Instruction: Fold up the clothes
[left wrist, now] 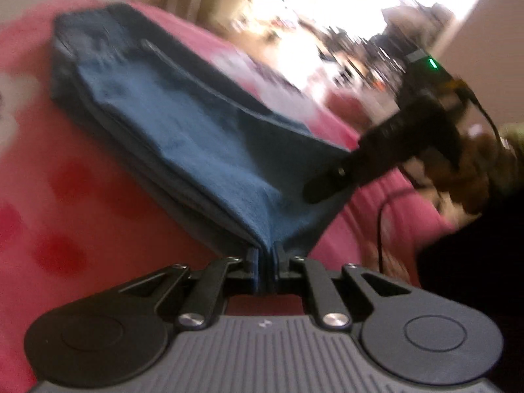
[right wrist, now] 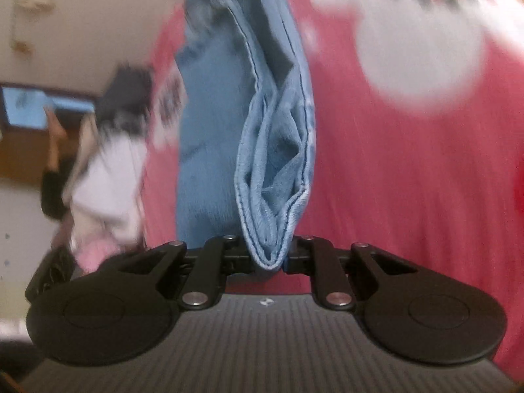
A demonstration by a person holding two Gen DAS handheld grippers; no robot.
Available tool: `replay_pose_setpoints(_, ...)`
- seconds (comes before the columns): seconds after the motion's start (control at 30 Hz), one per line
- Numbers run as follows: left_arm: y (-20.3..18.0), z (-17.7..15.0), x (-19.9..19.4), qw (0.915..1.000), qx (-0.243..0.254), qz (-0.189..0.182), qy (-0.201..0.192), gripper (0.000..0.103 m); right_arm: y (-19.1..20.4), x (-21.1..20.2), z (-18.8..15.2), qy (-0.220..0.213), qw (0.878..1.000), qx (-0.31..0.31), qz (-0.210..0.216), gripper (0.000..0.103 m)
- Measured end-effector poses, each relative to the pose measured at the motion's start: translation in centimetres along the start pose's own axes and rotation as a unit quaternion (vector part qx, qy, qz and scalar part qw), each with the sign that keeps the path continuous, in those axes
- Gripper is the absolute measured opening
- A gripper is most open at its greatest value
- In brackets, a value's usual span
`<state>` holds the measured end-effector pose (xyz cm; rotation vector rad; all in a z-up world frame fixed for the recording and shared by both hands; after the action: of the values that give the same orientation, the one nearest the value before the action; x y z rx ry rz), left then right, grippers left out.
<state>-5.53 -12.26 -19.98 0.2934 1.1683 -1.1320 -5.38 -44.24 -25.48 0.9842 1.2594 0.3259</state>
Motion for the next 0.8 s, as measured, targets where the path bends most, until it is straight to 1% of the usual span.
replay_pose_setpoints(0.07,-0.6,-1.3,0.6,0.9994,0.008,-0.017,0.028,0.008,-0.8,0.3,-2.9,0.034,0.999,0.011,-0.013,0.012)
replay_pose_setpoints(0.13,-0.5,-1.7,1.2,0.9988,0.014,-0.022,0.04,0.008,-1.7,0.3,-4.7,0.047,0.999,0.023,-0.016,0.012)
replay_pose_setpoints(0.2,-0.1,-1.9,1.8,0.9983,0.018,-0.025,0.049,0.009,-2.5,0.5,-5.1,0.045,0.998,0.039,-0.012,0.012)
replay_pose_setpoints(0.27,0.7,-1.7,1.9,0.998,0.017,-0.03,0.054,0.014,-2.9,0.9,-5.0,0.044,0.998,0.045,-0.013,0.013)
replay_pose_setpoints(0.3,0.8,-1.7,1.8,0.998,0.017,-0.031,0.053,0.02,-3.2,1.0,-5.0,0.045,0.998,0.049,-0.011,0.015)
replay_pose_setpoints(0.33,0.9,-1.7,1.6,0.9982,0.016,-0.026,0.051,0.029,-3.4,1.0,-5.1,0.046,0.997,0.055,-0.008,0.015)
replay_pose_setpoints(0.4,1.2,-1.5,1.2,0.9988,0.015,-0.015,0.045,0.042,-4.2,0.5,-5.4,0.053,0.996,0.074,0.004,0.023)
replay_pose_setpoints(0.43,1.6,-1.1,0.9,0.9991,0.012,-0.009,0.038,0.046,-4.5,0.3,-5.3,0.058,0.995,0.082,0.007,0.026)
replay_pose_setpoints(0.47,2.0,-1.1,0.2,0.9995,0.009,-0.002,0.032,0.048,-4.6,0.1,-5.4,0.063,0.994,0.085,0.007,0.033)
replay_pose_setpoints(0.5,2.3,-1.1,-0.5,0.9997,0.005,0.004,0.025,0.054,-4.7,-0.2,-5.6,0.068,0.994,0.084,0.003,0.045)
replay_pose_setpoints(0.53,2.7,-1.0,-1.2,0.9998,0.001,0.011,0.019,0.058,-4.6,-0.6,-5.8,0.075,0.994,0.077,-0.005,0.051)
replay_pose_setpoints(0.57,3.0,-1.0,-2.0,0.9998,-0.003,0.017,0.012,0.059,-4.5,-1.1,-6.0,0.084,0.994,0.067,-0.017,0.059)
replay_pose_setpoints(0.6,3.4,-0.9,-2.7,0.9997,-0.006,0.025,0.005,0.061,-4.5,-1.5,-6.2,0.093,0.994,0.057,-0.029,0.06)
replay_pose_setpoints(0.7,4.5,-0.2,-5.2,0.998,-0.006,0.057,-0.024,0.067,-4.0,-3.5,-6.2,0.121,0.99,0.012,-0.069,0.061)
replay_pose_setpoints(0.8,5.9,1.5,-6.8,0.993,-0.003,0.101,-0.06,0.071,-2.0,-5.7,-4.3,0.135,0.981,-0.055,-0.126,0.061)
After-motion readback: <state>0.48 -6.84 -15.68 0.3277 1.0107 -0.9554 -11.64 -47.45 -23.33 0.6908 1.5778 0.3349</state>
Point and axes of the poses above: each gripper's, at about its wrist camera, not at the fingertips, and x roughly the way its jaws point, y to its left, z to its top, the point moved 2 cm from there along x, roughly the way its jaws point, and after that the axes turned 5 degrees about y, right-handed, at the moved point
